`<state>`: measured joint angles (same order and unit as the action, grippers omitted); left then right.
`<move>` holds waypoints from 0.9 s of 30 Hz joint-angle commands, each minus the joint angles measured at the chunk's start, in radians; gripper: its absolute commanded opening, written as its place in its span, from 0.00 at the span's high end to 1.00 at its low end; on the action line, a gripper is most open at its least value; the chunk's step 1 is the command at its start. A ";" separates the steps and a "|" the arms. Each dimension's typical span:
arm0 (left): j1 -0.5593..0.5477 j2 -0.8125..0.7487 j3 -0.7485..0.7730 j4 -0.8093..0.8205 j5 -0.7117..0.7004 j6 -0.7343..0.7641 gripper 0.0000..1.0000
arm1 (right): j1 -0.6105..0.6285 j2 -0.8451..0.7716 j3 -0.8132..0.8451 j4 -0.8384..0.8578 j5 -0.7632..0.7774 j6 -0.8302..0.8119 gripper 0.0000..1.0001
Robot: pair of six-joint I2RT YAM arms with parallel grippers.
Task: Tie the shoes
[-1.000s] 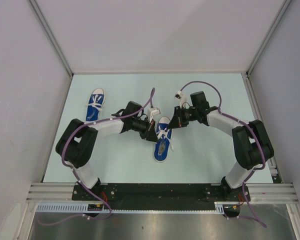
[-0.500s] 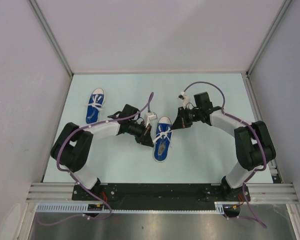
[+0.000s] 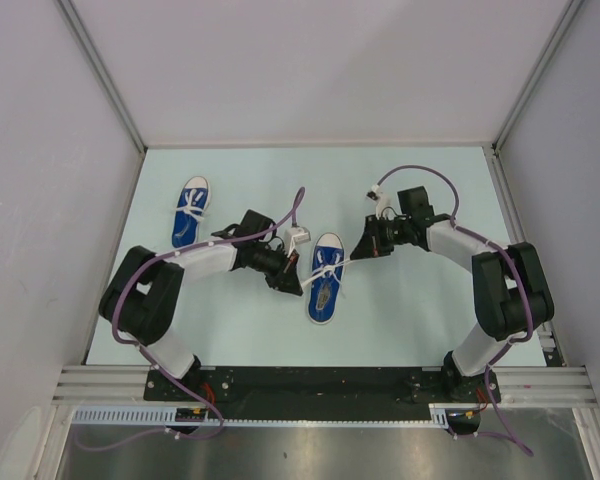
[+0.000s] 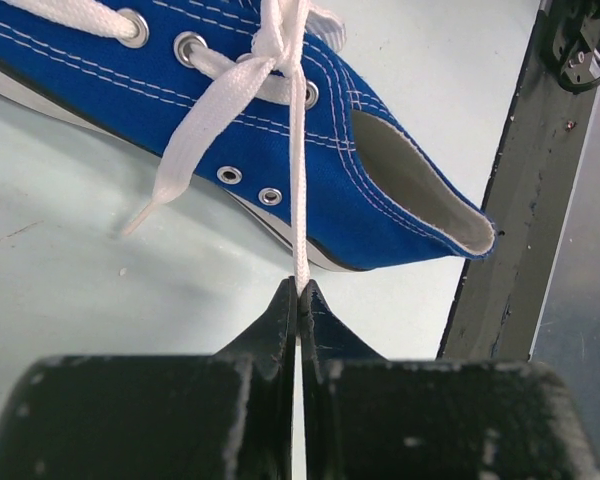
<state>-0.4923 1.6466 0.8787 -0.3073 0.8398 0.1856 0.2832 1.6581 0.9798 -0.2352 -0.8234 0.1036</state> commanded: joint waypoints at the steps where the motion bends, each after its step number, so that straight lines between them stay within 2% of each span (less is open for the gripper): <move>1: 0.008 -0.053 0.019 -0.027 -0.001 0.038 1.00 | -0.024 -0.043 0.002 0.019 0.021 -0.002 1.00; 13: 0.015 -0.087 0.098 -0.085 -0.005 0.095 1.00 | -0.033 -0.044 0.000 0.073 0.017 0.047 1.00; 27: 0.046 -0.087 0.075 -0.142 -0.007 0.152 1.00 | -0.045 -0.027 0.000 0.034 0.056 -0.007 1.00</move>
<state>-0.4599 1.6001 0.9493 -0.4114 0.8345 0.2928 0.2531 1.6470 0.9791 -0.2070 -0.8040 0.1337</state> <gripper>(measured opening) 0.008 0.009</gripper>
